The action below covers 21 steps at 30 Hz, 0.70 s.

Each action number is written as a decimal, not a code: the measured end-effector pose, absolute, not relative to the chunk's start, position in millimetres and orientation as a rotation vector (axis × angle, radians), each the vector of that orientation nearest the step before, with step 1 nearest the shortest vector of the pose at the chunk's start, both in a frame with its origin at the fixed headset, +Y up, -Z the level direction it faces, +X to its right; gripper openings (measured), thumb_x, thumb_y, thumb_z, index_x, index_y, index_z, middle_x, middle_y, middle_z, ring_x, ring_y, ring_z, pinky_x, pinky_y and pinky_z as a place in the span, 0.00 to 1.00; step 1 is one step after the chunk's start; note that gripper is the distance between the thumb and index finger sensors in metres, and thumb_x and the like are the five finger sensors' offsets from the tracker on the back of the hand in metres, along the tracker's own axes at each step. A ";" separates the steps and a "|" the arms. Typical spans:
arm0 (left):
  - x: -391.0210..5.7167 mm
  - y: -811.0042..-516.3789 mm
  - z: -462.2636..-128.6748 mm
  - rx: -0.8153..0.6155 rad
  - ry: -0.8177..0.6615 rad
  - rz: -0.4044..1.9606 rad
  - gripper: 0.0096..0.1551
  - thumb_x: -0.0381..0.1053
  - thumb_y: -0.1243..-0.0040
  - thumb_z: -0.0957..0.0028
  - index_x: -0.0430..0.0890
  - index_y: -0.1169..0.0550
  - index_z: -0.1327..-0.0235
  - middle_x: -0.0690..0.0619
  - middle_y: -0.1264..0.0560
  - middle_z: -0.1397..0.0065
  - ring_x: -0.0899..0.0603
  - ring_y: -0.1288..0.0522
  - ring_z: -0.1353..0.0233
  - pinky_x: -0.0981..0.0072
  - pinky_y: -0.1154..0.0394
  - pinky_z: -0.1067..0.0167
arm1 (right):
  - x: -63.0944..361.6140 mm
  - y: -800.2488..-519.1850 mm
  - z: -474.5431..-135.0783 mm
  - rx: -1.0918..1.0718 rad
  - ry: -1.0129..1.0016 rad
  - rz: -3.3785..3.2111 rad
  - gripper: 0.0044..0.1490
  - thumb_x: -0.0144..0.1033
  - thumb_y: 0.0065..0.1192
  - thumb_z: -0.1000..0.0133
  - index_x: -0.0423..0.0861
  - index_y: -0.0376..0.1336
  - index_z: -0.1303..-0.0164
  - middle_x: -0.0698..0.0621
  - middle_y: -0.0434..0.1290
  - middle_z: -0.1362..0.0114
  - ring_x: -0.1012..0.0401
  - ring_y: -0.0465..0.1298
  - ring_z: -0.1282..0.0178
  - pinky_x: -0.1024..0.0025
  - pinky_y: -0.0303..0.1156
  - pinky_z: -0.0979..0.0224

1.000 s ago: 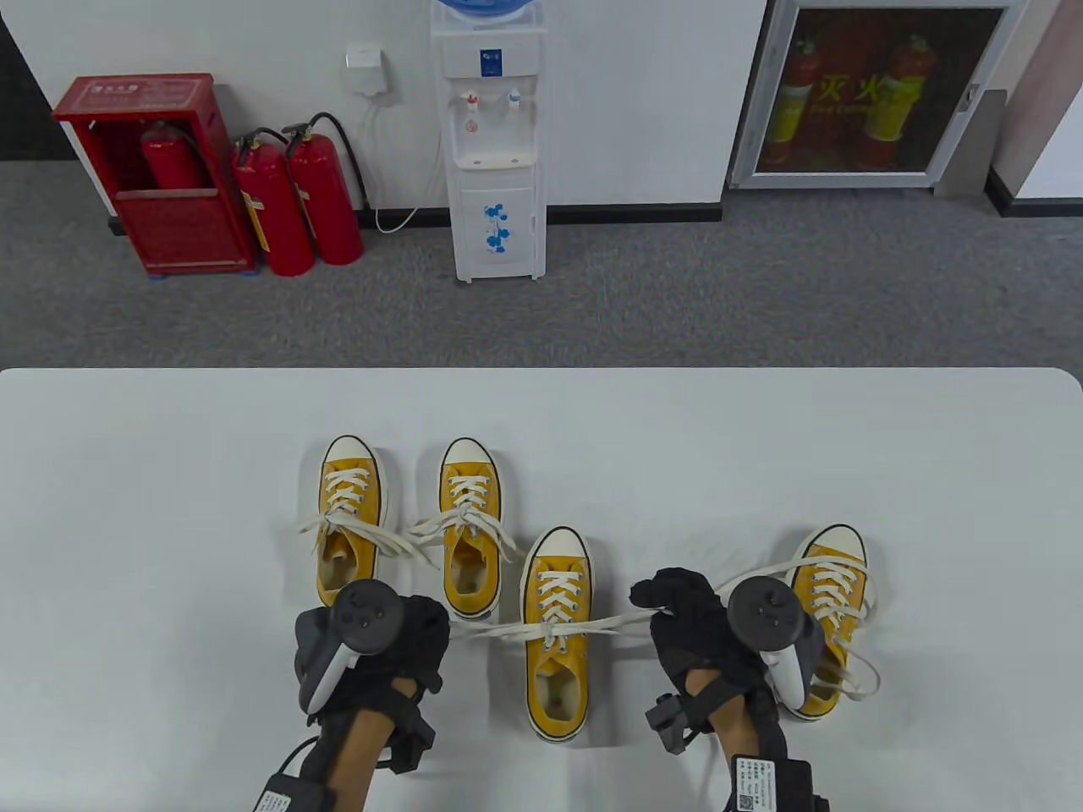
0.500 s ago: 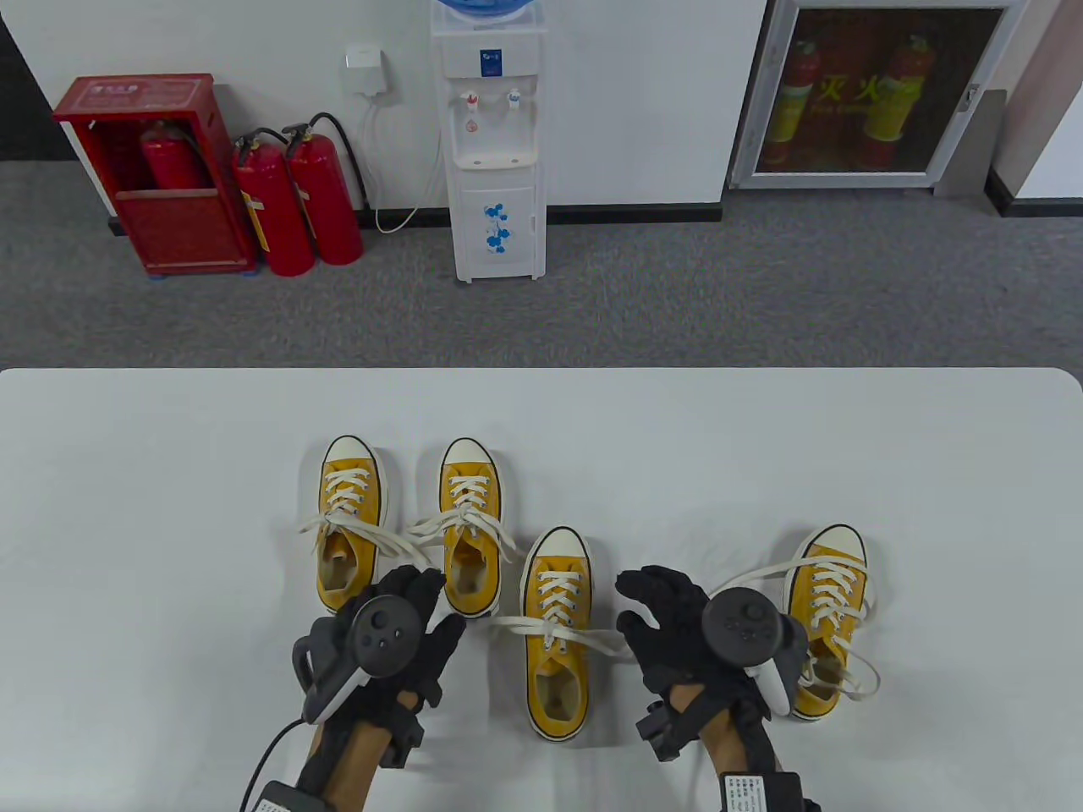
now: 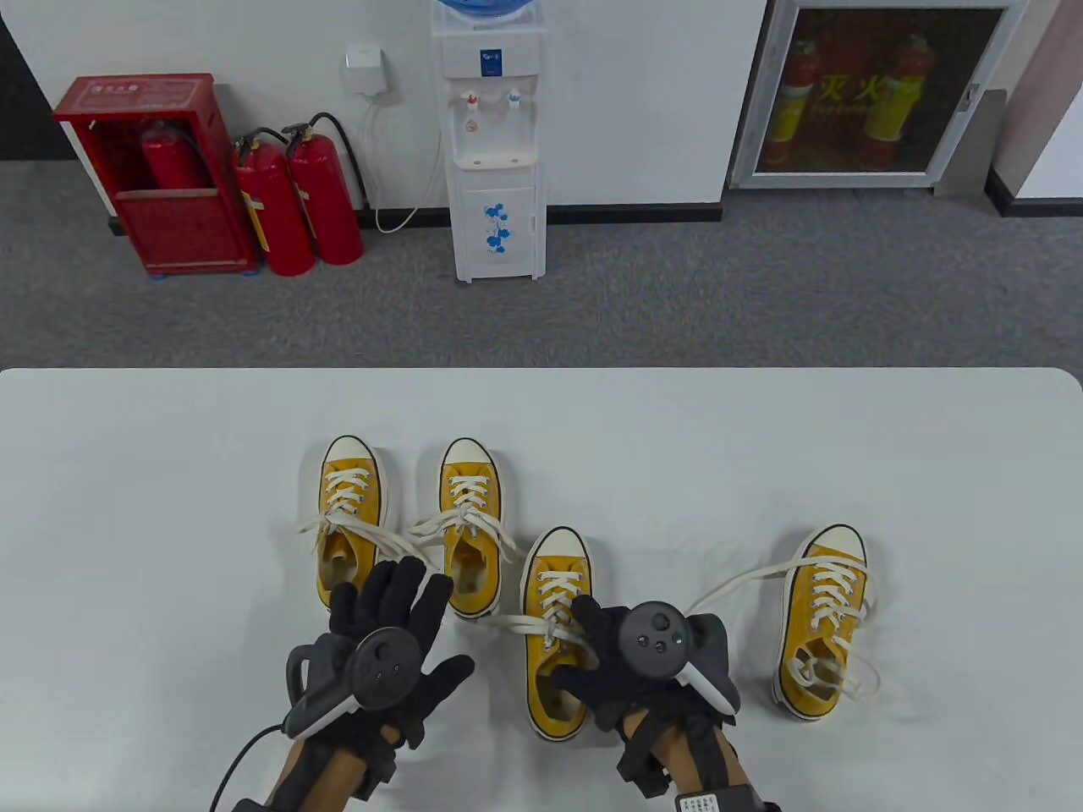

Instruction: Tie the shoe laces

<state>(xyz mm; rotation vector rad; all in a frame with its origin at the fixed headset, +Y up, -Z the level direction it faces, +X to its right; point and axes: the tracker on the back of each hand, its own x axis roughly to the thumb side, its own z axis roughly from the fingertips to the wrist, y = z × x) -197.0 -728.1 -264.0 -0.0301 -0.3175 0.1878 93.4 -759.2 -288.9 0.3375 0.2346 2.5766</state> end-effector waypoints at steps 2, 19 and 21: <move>-198.6 -732.4 -259.3 -0.026 -0.337 0.152 0.56 0.80 0.54 0.54 0.59 0.52 0.15 0.48 0.63 0.09 0.30 0.62 0.10 0.19 0.65 0.26 | 90.4 -763.4 -288.3 0.334 0.284 2.614 0.59 0.64 0.71 0.54 0.45 0.51 0.19 0.46 0.64 0.25 0.52 0.75 0.39 0.39 0.61 0.29; -200.6 -746.0 -258.7 -0.040 -0.317 0.192 0.54 0.80 0.54 0.54 0.60 0.49 0.15 0.48 0.61 0.09 0.30 0.60 0.10 0.19 0.65 0.27 | 81.1 -757.6 -280.0 0.185 0.066 2.718 0.42 0.45 0.69 0.50 0.44 0.60 0.27 0.49 0.80 0.50 0.67 0.82 0.71 0.56 0.79 0.49; -201.0 -745.7 -258.8 -0.040 -0.316 0.198 0.55 0.80 0.54 0.54 0.59 0.49 0.15 0.48 0.61 0.09 0.30 0.60 0.10 0.19 0.64 0.27 | 81.3 -755.7 -279.6 0.178 0.034 2.710 0.40 0.43 0.69 0.50 0.44 0.61 0.28 0.48 0.80 0.51 0.66 0.81 0.72 0.57 0.79 0.50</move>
